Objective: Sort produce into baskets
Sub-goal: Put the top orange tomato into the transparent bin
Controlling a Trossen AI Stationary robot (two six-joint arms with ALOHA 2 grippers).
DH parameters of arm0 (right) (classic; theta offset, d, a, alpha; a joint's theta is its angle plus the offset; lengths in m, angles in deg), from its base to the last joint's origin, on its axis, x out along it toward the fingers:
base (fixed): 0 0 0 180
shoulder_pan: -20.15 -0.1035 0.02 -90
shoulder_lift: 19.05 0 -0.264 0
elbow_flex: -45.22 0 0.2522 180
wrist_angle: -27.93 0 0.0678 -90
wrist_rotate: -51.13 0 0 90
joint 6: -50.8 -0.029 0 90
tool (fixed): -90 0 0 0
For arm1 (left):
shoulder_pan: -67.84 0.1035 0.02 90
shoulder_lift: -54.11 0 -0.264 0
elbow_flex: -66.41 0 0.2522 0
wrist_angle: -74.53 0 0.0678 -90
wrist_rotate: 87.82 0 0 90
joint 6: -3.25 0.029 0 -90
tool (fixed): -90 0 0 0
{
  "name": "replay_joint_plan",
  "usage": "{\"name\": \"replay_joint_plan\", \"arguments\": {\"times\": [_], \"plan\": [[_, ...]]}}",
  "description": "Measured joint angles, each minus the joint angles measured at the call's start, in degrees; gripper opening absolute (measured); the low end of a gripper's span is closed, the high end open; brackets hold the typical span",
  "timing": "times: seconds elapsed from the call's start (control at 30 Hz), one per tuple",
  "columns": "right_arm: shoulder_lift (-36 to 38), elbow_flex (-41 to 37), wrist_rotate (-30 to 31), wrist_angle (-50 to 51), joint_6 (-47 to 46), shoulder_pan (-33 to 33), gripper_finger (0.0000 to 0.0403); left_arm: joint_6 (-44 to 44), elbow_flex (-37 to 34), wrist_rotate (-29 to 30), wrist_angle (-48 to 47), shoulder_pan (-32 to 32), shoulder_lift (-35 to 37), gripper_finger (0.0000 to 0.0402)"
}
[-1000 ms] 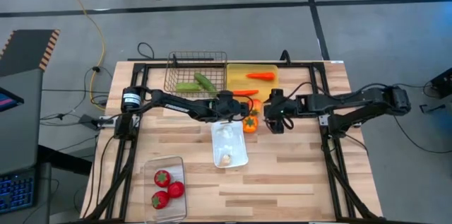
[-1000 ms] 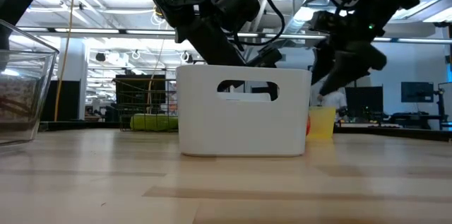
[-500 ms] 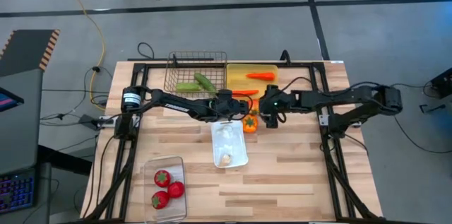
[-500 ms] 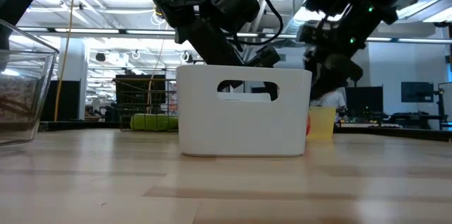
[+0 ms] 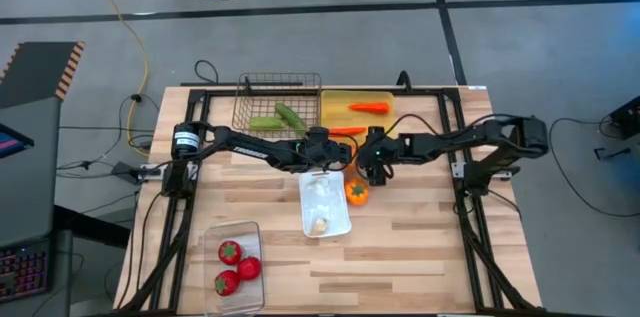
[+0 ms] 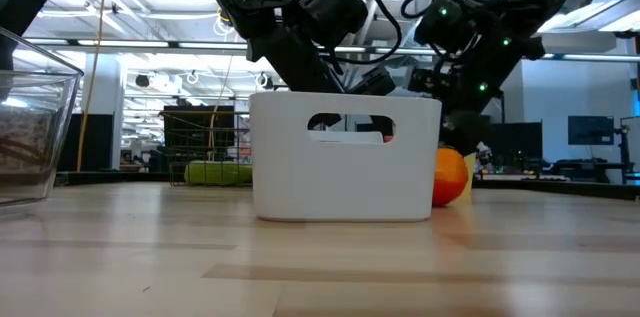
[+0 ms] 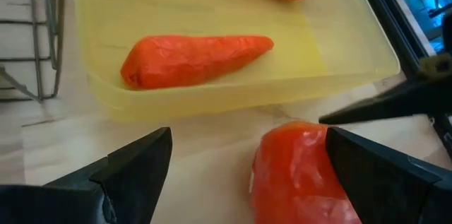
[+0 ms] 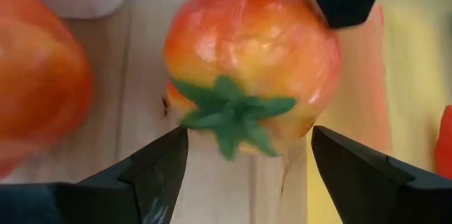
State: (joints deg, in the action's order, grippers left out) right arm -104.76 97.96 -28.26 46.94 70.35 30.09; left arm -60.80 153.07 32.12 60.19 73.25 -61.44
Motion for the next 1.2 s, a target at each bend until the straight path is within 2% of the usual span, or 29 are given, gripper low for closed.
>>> {"name": "replay_joint_plan", "arguments": {"times": [0.23,1.0,1.2], "plan": [[-0.88,-0.02,-0.24,-0.29,-0.02,-0.22,0.0326,0.80,0.00,-2.62,-0.08,0.02,0.04,0.0361],[-0.59,-0.04,-0.40,-0.59,-0.11,-0.23,0.0327,1.49,0.02,-3.02,-0.13,0.00,0.07,0.0361],[-0.59,-0.04,-0.24,-0.59,-0.01,-0.22,0.0356,1.51,0.02,-3.09,-0.13,0.00,0.07,0.0361]]}}
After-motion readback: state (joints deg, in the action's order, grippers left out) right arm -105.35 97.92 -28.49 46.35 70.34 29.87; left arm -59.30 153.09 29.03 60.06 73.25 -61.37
